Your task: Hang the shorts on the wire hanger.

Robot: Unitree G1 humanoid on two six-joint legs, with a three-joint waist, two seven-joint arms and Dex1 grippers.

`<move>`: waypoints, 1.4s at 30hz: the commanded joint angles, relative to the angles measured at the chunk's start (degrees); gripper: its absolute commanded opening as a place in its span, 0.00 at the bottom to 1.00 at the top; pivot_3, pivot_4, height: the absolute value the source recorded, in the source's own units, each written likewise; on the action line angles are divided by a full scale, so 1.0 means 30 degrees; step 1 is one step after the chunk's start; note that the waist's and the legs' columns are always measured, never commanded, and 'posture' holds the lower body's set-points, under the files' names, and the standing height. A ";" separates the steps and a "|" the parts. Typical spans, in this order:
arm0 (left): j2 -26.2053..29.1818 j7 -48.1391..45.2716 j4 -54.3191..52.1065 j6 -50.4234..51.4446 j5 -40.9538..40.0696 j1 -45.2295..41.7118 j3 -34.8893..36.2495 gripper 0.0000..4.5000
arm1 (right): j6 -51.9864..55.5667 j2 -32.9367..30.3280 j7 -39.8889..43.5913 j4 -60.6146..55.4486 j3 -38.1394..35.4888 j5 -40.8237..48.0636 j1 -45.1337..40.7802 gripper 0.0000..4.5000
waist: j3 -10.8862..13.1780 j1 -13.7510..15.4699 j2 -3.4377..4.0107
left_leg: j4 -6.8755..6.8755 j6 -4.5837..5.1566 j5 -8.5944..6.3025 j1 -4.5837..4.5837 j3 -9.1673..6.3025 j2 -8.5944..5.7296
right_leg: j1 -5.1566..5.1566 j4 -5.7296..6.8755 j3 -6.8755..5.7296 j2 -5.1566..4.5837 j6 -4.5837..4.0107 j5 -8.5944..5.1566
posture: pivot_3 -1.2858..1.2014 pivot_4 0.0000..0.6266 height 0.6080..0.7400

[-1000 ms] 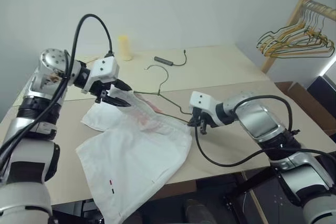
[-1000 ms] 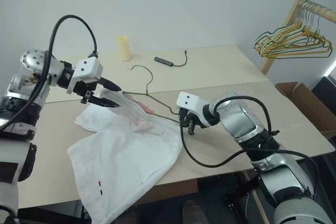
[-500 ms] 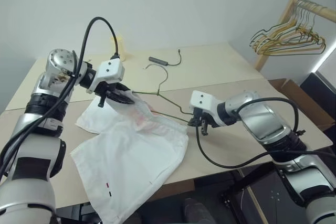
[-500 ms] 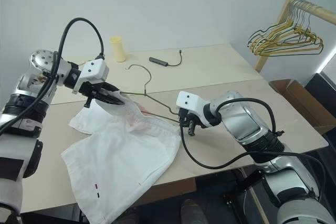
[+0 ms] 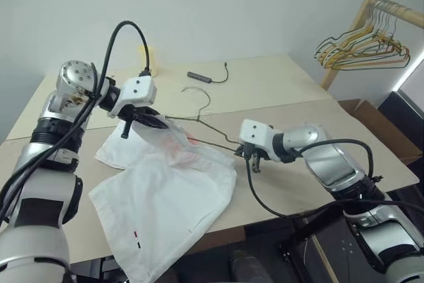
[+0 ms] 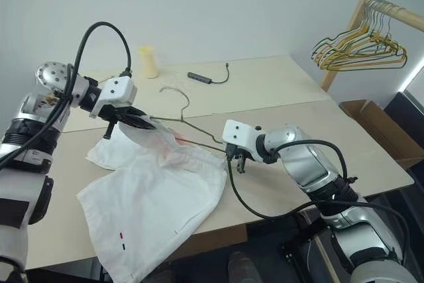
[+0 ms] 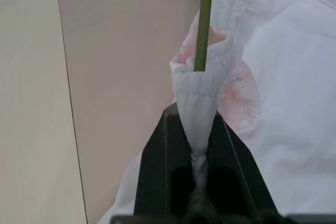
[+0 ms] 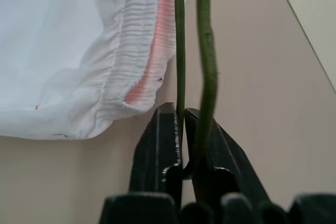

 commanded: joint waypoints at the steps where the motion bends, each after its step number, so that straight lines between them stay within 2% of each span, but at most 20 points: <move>1: 0.0688 -0.0080 0.0030 -0.0220 -0.0019 -0.0745 0.0944 0.00 | 0.0041 -0.0357 -0.0144 -0.0353 -0.2021 0.0776 -0.0076 0.40 | 0.0000 0.0014 0.0000 | 0.0001 0.0000 0.0000 0.0000 0.0000 0.0000 | 0.0004 -0.0001 0.0000 0.0000 0.0001 0.0000 | 0.46 0.00 1.00; 7: 0.0914 -0.0080 0.0252 -0.0230 -0.0032 -0.0459 0.1237 0.00 | 0.1082 -0.1297 -0.0064 -0.0339 -0.4575 0.2167 0.0854 0.85 | 0.0000 0.0119 -0.0001 | 0.0003 0.0003 -0.0002 -0.0008 0.0002 -0.0004 | 0.0008 -0.0012 -0.0011 -0.0014 0.0007 0.0001 | 0.45 0.00 1.00; 9: 0.0884 -0.0078 0.0408 -0.0377 0.0107 -0.0431 0.1335 0.00 | 0.2797 -0.1361 -0.0081 -0.0611 -0.5391 0.3126 0.1202 0.99 | 0.0000 0.0111 -0.0001 | 0.0004 0.0003 -0.0002 -0.0006 0.0004 -0.0005 | 0.0010 -0.0009 -0.0010 -0.0014 0.0007 0.0002 | 0.45 0.00 1.00; 12: 0.0856 -0.0024 0.0604 -0.0519 0.0184 -0.0506 0.1420 0.00 | 0.5759 -0.1429 0.0347 -0.1575 -0.6015 0.5061 0.1773 0.99 | 0.0000 0.0060 -0.0001 | 0.0004 0.0004 -0.0002 -0.0001 0.0004 -0.0003 | 0.0013 -0.0003 -0.0009 -0.0012 0.0005 0.0002 | 0.45 0.00 1.00; 14: 0.0811 0.0022 0.0799 -0.0621 0.0266 -0.0603 0.1498 0.00 | 0.7654 -0.0740 0.0011 -0.1957 -0.6491 0.6407 0.2069 0.99 | 0.0000 -0.0041 -0.0001 | 0.0003 0.0005 -0.0002 0.0002 0.0002 0.0002 | 0.0012 -0.0004 -0.0007 -0.0006 0.0004 0.0002 | 0.45 0.00 1.00; 18: 0.0764 0.0040 0.0945 -0.0726 0.0359 -0.0685 0.1691 0.00 | 1.0658 0.2314 -0.2245 -0.1418 -0.7494 0.8069 0.2209 0.99 | -0.0003 -0.0238 -0.0005 | 0.0004 0.0005 -0.0003 0.0022 -0.0003 0.0004 | 0.0021 0.0019 0.0008 0.0001 0.0002 0.0005 | 0.45 0.00 1.00; 22: 0.0740 -0.0024 0.0911 -0.0767 0.0497 -0.0643 0.1890 0.00 | 1.0880 0.3976 -0.3660 -0.1628 -0.6966 0.8322 0.2936 0.99 | -0.0003 -0.0251 -0.0005 | 0.0005 0.0005 -0.0003 0.0007 -0.0055 -0.0002 | 0.0014 0.0019 0.0008 -0.0008 0.0005 0.0005 | 0.45 0.00 1.00; 27: 0.0739 -0.0048 0.0779 -0.0731 0.0550 -0.0505 0.2045 0.00 | 1.0605 0.4876 -0.4912 -0.1224 -0.5698 0.7989 0.3407 0.99 | -0.0003 -0.0247 -0.0004 | 0.0010 0.0010 -0.0006 -0.0026 -0.0105 -0.0023 | 0.0003 0.0000 0.0003 -0.0038 0.0033 0.0018 | 0.45 0.00 1.00; 31: 0.0740 -0.0054 0.0576 -0.0638 0.0523 -0.0310 0.2154 0.00 | 0.9835 0.5883 -0.5857 -0.0207 -0.5434 0.7786 0.3333 0.79 | -0.0003 -0.0303 -0.0004 | 0.0020 0.0009 -0.0005 -0.0008 -0.0112 -0.0020 | 0.0009 0.0015 0.0005 -0.0031 0.0035 0.0022 | 0.46 0.00 1.00; 35: 0.0762 -0.0054 0.0317 -0.0507 0.0491 -0.0115 0.2227 0.00 | 0.9608 0.6693 -0.6778 0.0592 -0.5696 0.7751 0.2918 0.48 | -0.0003 -0.0418 -0.0004 | 0.0020 0.0010 -0.0005 -0.0014 -0.0121 -0.0023 | 0.0006 0.0015 0.0007 -0.0034 0.0036 0.0022 | 0.46 0.00 1.00; 41: 0.0931 -0.0079 0.0319 -0.0723 0.0416 0.0031 0.2265 0.00 | 0.8879 0.6515 -0.7135 0.0919 -0.5465 0.7577 0.3150 0.00 | -0.0003 -0.0429 -0.0004 | 0.0020 0.0011 -0.0006 -0.0020 -0.0132 -0.0023 | 0.0005 0.0011 0.0007 -0.0035 0.0040 0.0025 | 0.46 0.00 1.00; 42: 0.0997 -0.0080 0.0251 -0.0678 0.0187 0.0049 0.2237 0.00 | 0.8589 0.6411 -0.7233 0.0887 -0.5439 0.7441 0.3286 0.00 | -0.0003 -0.0428 -0.0004 | 0.0020 0.0011 -0.0006 -0.0018 -0.0134 -0.0022 | 0.0005 0.0014 0.0006 -0.0034 0.0040 0.0025 | 0.46 0.00 1.00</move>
